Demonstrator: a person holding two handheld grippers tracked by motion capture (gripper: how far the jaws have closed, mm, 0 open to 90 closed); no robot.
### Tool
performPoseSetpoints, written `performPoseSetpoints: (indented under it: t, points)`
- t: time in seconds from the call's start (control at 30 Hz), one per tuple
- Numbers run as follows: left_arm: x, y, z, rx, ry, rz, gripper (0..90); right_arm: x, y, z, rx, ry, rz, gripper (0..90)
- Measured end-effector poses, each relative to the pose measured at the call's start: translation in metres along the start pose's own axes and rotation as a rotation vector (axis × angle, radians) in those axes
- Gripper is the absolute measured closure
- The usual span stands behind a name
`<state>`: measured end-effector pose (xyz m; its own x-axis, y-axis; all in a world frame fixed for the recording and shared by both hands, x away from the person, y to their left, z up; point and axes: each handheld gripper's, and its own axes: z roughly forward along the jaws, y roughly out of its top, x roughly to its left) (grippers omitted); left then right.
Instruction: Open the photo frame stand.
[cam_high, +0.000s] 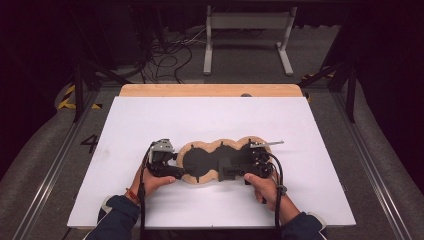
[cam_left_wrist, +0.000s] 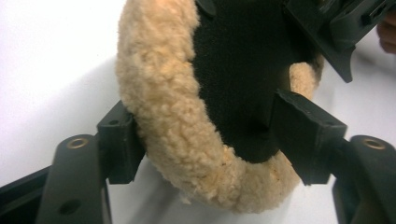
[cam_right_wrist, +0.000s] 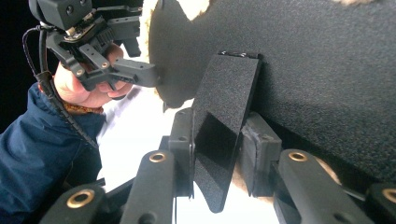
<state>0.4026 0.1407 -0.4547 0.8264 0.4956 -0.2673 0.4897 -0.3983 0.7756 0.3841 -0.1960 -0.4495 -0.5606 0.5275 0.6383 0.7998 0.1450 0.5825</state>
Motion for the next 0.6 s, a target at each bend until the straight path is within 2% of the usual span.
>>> performPoseSetpoints:
  t: [0.1,0.13,0.27,0.4,0.6]
  points:
    - [0.001,0.0,-0.005,-0.025,-0.007,0.0,38.5,0.001,0.0,0.0,-0.005,-0.008,-0.034,68.8]
    - [0.002,0.0,-0.006,-0.03,-0.001,0.021,39.5,0.002,0.0,0.0,-0.004,-0.013,-0.041,68.9]
    - [-0.001,0.001,-0.011,-0.062,0.022,0.033,43.8,0.004,0.002,0.001,-0.014,-0.035,-0.071,69.5]
    - [-0.005,0.002,-0.017,-0.11,0.062,0.076,49.3,0.006,0.003,0.002,-0.026,-0.053,-0.089,71.7]
    - [-0.01,0.002,-0.023,-0.139,0.086,0.116,53.9,0.009,0.002,0.004,-0.04,-0.09,-0.134,72.3]
